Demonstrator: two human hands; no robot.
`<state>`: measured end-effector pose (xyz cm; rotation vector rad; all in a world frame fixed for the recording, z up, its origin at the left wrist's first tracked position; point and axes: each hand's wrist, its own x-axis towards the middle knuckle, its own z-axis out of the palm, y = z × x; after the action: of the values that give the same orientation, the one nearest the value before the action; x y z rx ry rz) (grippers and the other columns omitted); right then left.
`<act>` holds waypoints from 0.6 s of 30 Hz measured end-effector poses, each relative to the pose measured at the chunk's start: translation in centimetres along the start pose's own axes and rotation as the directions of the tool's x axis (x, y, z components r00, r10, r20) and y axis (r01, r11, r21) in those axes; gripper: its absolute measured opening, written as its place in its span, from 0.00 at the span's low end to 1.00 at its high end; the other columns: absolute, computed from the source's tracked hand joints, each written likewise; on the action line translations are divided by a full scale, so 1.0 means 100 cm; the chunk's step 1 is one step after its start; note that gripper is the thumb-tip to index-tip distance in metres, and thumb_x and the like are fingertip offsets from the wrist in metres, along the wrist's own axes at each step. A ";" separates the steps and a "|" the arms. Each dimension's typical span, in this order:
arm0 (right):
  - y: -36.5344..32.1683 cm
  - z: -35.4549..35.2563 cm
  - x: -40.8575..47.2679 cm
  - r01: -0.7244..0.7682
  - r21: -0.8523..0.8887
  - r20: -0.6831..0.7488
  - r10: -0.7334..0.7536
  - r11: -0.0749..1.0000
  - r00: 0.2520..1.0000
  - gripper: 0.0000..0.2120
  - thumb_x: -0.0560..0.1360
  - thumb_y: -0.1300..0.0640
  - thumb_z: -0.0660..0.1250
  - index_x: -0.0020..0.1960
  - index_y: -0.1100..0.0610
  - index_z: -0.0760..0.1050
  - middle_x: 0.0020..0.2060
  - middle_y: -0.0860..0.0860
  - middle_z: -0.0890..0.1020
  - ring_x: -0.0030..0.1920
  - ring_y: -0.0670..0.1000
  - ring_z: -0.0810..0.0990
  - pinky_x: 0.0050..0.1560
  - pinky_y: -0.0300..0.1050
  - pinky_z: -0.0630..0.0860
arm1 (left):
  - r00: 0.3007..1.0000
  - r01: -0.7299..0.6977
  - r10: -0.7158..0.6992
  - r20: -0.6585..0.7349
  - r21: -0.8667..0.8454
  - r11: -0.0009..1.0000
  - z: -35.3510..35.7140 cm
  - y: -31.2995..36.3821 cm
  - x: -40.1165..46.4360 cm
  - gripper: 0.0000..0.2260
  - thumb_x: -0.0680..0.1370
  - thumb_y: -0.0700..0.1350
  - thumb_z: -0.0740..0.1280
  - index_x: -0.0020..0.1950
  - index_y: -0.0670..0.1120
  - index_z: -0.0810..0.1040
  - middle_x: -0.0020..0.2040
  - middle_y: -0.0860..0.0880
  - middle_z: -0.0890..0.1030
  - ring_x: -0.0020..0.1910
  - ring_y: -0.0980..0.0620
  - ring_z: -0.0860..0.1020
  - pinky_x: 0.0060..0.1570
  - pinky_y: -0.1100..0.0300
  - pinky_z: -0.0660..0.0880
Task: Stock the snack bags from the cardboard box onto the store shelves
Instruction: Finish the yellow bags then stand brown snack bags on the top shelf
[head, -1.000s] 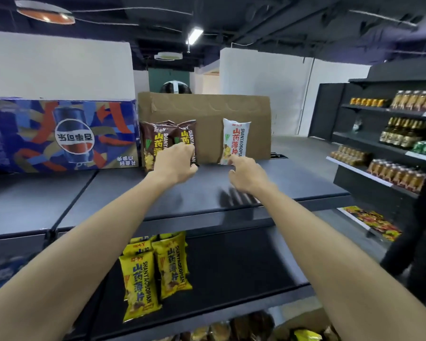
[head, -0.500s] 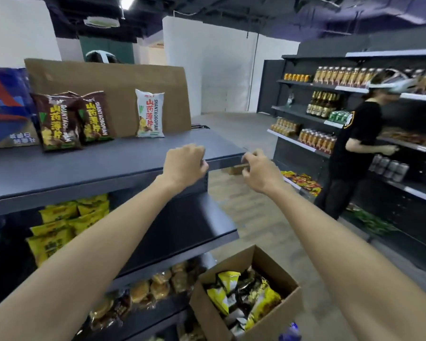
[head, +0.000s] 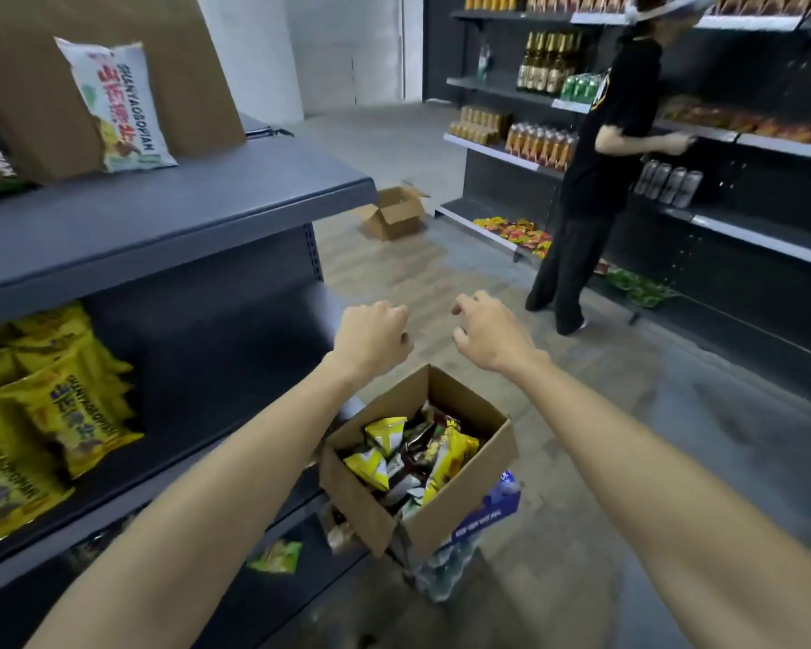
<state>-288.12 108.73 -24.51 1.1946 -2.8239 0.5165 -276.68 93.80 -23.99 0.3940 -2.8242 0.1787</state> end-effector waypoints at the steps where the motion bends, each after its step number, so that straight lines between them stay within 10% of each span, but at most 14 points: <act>1: 0.005 0.012 -0.002 -0.025 0.002 0.031 0.025 1.000 0.999 0.16 0.76 0.54 0.62 0.62 0.55 0.72 0.58 0.57 0.74 0.59 0.60 0.74 0.57 0.52 0.74 | 1.000 -0.006 0.006 0.027 -0.010 1.000 0.011 0.001 -0.003 0.07 0.74 0.46 0.61 0.39 0.45 0.67 0.40 0.46 0.78 0.36 0.41 0.75 0.27 0.58 0.58; 12: 0.032 0.144 -0.003 -0.405 0.008 0.358 0.376 0.914 0.855 0.21 0.70 0.53 0.66 0.62 0.57 0.74 0.57 0.60 0.77 0.58 0.61 0.77 0.57 0.53 0.76 | 0.955 -0.005 0.036 0.294 -0.106 0.994 0.141 -0.024 -0.017 0.10 0.76 0.49 0.61 0.50 0.45 0.77 0.49 0.43 0.81 0.48 0.40 0.80 0.37 0.56 0.67; 18: 0.044 0.190 -0.016 -0.536 -0.168 0.499 0.541 0.827 0.677 0.06 0.71 0.56 0.66 0.41 0.59 0.76 0.47 0.60 0.83 0.52 0.60 0.81 0.48 0.47 0.76 | 0.914 0.014 0.079 0.397 -0.226 0.974 0.193 -0.021 -0.034 0.10 0.77 0.49 0.62 0.48 0.43 0.75 0.48 0.43 0.80 0.49 0.39 0.79 0.39 0.54 0.68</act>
<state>-288.20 106.71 -43.92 0.5031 -3.6721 0.1859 -277.95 89.54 -43.24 0.3669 -3.2105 -0.2462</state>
